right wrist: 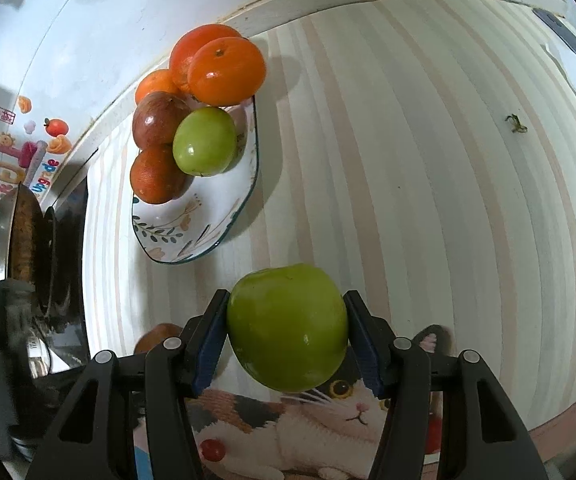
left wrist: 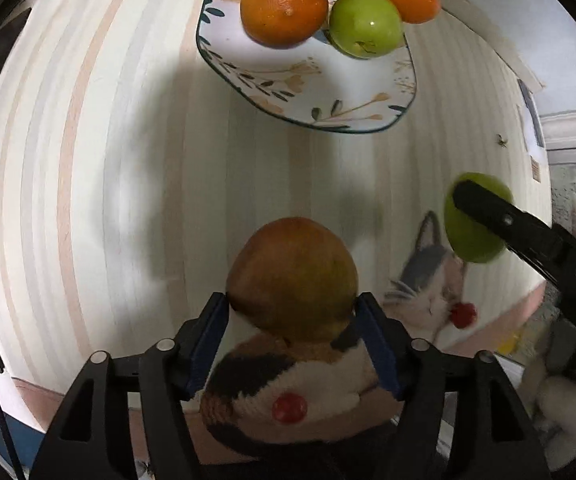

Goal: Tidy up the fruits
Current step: 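Carry the brown apple and green apple onto the floral plate and open both tools, then lift both open tools away from the plate toward the cat mat, then grasp a red tomato with the left tool while the right tool grasps another tomato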

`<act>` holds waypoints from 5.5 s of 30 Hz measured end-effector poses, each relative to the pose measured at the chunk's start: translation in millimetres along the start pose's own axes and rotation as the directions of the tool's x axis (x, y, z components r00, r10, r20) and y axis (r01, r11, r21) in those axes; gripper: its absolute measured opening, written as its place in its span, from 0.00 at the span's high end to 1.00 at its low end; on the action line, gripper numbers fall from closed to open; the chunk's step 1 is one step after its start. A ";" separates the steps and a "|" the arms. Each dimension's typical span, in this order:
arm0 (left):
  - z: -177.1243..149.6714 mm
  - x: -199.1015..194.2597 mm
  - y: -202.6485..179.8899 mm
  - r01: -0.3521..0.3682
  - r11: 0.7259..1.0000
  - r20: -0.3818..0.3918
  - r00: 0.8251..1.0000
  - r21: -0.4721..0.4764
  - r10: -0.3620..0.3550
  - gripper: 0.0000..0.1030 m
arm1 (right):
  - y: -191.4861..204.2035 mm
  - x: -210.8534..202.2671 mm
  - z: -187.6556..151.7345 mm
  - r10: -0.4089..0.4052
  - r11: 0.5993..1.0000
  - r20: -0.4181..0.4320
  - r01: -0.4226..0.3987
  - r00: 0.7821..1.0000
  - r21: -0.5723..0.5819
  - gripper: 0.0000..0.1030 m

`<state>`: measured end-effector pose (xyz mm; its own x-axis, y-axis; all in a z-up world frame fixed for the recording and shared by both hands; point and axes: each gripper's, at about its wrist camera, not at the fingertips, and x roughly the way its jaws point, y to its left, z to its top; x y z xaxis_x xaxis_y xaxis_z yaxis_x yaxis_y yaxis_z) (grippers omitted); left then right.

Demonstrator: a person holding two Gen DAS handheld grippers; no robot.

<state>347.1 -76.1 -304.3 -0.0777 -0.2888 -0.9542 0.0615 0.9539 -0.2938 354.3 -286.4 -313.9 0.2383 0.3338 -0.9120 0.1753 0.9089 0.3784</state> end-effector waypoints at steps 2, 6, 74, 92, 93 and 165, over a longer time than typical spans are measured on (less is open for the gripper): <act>3.0 -0.2 -2.8 -0.006 1.000 0.032 0.999 -0.014 0.006 0.36 | -4.4 0.9 0.5 0.006 1.000 -0.004 -0.006 1.000 0.012 0.42; 9.4 -5.9 -12.7 -0.060 0.998 0.079 0.995 0.037 0.057 0.36 | -6.8 2.7 1.5 0.001 1.000 -0.007 -0.001 1.000 0.005 0.42; 0.3 -160.6 -6.0 -0.262 0.964 0.448 0.858 -0.040 0.252 0.17 | 80.9 -110.9 21.0 -0.170 0.957 0.228 0.216 0.959 -0.195 0.04; -82.1 -235.1 -41.4 -0.259 0.966 0.552 0.802 -0.023 0.228 0.17 | 113.5 -224.8 -46.2 -0.113 0.953 0.359 0.203 0.927 -0.225 0.04; -85.3 -238.2 -42.9 -0.262 0.965 0.559 0.797 -0.025 0.231 0.17 | 115.4 -230.3 -49.9 -0.107 0.953 0.366 0.201 0.924 -0.227 0.04; -44.9 -33.7 1.6 0.001 1.000 -0.072 0.997 0.015 0.000 0.65 | -7.8 -40.1 -15.8 -0.042 0.998 -0.068 0.039 0.997 -0.055 0.70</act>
<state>305.2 -61.2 -270.1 -0.1487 -0.2826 -0.9476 0.0760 0.9522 -0.2959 328.3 -302.9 -282.8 0.1655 0.3110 -0.9359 0.1316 0.9335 0.3335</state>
